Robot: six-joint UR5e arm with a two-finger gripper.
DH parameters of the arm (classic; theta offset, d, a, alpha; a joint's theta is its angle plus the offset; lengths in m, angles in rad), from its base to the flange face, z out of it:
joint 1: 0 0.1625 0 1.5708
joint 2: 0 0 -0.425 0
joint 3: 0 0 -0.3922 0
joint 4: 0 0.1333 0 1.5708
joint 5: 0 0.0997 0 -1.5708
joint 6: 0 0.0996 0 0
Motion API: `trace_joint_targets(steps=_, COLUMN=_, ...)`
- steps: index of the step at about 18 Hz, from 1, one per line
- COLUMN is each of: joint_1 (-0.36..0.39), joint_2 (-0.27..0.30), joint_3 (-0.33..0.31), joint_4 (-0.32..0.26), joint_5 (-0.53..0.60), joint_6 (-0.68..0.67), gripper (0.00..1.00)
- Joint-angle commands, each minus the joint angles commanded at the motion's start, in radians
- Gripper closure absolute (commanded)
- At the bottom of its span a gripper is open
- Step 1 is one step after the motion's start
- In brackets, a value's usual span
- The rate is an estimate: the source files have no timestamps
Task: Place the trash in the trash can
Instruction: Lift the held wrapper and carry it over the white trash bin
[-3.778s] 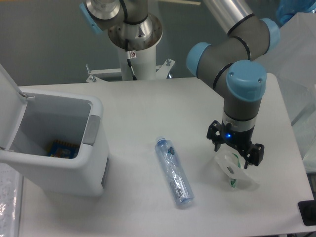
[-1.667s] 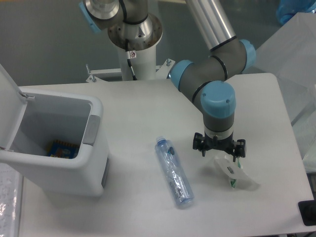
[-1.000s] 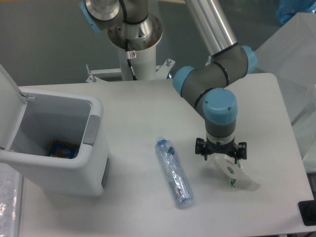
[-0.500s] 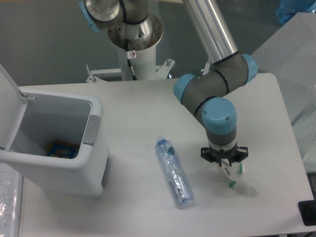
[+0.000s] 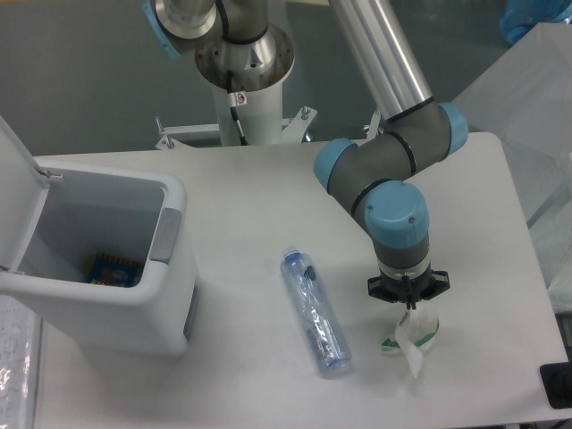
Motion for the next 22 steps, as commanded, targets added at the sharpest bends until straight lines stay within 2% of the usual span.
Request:
trace_joint_targets(steps=2, joint_1=0.003, joint_2=0.008, joint_3=0.017, joint_4=0.000, joint_5=-0.067, joint_6=-0.029, gripper=1.00)
trace_joint_targets(steps=7, joint_1=0.009, joint_2=0.121, joint_3=0.029, joint_4=0.000, joint_5=-0.264, joint_6=-0.078, gripper=1.00)
trace_joint_targets(steps=11, joint_1=-0.006, joint_2=0.265, joint_3=0.012, joint_4=-0.002, joint_5=-0.376, joint_6=-0.078, gripper=1.00)
trace_joint_targets(steps=17, joint_1=-0.064, joint_2=0.412, joint_3=0.002, joint_4=-0.008, joint_5=-0.569, joint_6=-0.078, gripper=1.00)
trace_joint_targets(steps=19, joint_1=-0.103, joint_2=0.452, joint_3=-0.020, joint_4=-0.012, joint_5=-0.617, joint_6=-0.072, gripper=1.00)
trace_joint_targets(steps=22, joint_1=-0.139, joint_2=0.543, joint_3=-0.087, joint_4=-0.012, joint_5=-0.635, joint_6=-0.066, gripper=1.00)
